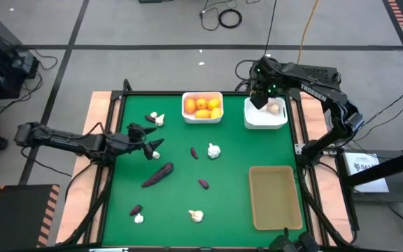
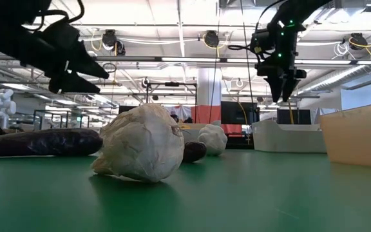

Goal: Sort produce into baskets
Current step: Put the garlic into the right white bin

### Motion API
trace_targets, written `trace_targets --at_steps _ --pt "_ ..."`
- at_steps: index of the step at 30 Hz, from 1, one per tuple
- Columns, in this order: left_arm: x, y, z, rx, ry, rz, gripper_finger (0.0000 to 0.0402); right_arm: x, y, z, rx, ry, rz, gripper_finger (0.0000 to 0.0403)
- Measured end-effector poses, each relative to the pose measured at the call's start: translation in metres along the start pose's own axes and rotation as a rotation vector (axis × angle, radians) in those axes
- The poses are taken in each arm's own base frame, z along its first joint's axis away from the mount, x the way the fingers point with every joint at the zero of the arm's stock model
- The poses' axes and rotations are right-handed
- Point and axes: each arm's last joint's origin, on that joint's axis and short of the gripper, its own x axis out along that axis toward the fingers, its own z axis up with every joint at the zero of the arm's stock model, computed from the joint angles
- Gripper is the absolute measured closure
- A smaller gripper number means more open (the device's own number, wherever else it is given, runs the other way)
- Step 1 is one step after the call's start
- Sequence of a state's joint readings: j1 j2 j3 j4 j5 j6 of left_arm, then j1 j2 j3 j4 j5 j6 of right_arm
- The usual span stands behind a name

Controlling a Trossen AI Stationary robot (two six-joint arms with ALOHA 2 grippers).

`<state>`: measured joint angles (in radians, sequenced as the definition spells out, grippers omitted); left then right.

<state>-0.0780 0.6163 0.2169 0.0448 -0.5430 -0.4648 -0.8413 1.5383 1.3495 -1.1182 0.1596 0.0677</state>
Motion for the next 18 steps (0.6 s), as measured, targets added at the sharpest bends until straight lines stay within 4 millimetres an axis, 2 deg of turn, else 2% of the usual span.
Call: trace_targets --at_steps 5,9,13,18 --pt "-0.004 0.001 0.006 -0.024 -0.032 -0.013 0.0052 -0.001 0.001 0.002 0.0 -0.02 0.01 0.0129" --pt "-0.005 0.005 0.022 -0.047 -0.048 0.032 0.0052 -0.01 0.006 0.007 -0.014 -0.058 0.018 0.013" --pt "-0.005 0.012 0.044 -0.079 0.044 0.136 0.0052 -0.022 0.017 0.01 -0.047 -0.104 0.047 0.0135" --pt "0.001 0.021 0.072 -0.151 0.193 0.252 0.0052 -0.034 0.04 0.009 -0.108 -0.138 0.196 0.0135"
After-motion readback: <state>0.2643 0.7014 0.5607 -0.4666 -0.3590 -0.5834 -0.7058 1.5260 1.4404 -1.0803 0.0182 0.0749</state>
